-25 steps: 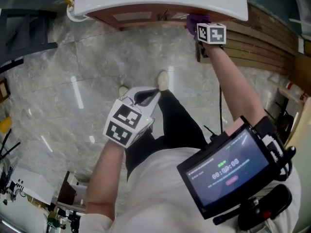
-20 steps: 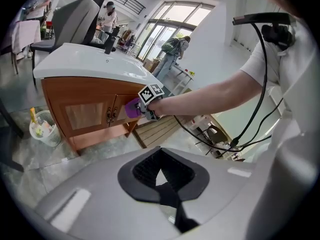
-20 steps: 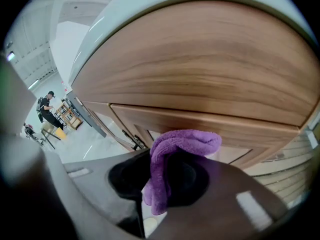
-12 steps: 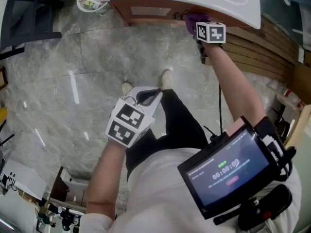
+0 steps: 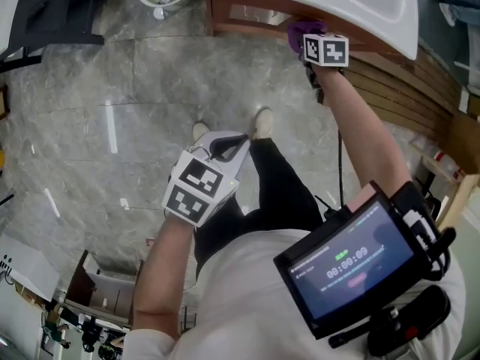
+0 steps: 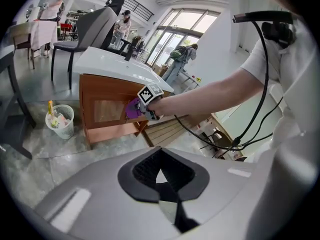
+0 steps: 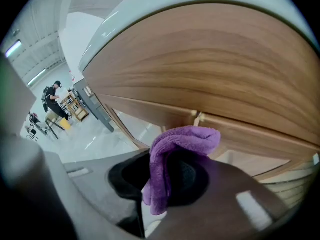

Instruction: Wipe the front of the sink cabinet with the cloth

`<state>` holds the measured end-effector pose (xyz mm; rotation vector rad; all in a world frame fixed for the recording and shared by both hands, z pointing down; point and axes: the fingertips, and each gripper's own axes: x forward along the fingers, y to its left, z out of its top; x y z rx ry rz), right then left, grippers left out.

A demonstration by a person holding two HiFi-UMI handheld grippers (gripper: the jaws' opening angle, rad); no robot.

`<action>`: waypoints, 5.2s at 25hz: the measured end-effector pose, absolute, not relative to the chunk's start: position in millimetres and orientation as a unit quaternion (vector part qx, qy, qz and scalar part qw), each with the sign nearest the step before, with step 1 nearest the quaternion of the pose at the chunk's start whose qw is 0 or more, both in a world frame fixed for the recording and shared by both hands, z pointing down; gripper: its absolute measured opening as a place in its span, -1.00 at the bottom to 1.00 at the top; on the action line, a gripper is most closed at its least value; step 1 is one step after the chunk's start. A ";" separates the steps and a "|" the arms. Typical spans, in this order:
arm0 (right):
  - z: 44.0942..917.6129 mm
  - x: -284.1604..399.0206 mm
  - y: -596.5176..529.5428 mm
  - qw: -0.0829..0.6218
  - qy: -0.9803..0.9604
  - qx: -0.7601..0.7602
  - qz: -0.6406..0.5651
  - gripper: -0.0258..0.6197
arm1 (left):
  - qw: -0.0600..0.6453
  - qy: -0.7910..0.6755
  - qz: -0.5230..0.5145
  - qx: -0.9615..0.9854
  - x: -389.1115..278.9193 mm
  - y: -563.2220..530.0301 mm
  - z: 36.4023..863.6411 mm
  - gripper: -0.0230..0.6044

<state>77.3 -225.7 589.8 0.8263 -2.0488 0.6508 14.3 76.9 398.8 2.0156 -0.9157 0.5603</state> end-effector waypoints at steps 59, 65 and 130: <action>607.8 279.6 -200.6 0.370 -0.761 0.415 0.335 -0.70 | 0.390 -0.262 0.242 0.849 112.7 43.7 408.7 -0.91; 632.1 349.9 -241.5 0.388 -0.736 0.441 0.337 -0.70 | 0.390 -0.260 0.245 0.848 151.0 11.6 416.5 -0.91; 642.8 65.1 -228.4 0.408 -0.796 0.338 0.294 -0.70 | 0.403 -0.339 0.208 0.824 12.8 57.3 421.8 -0.91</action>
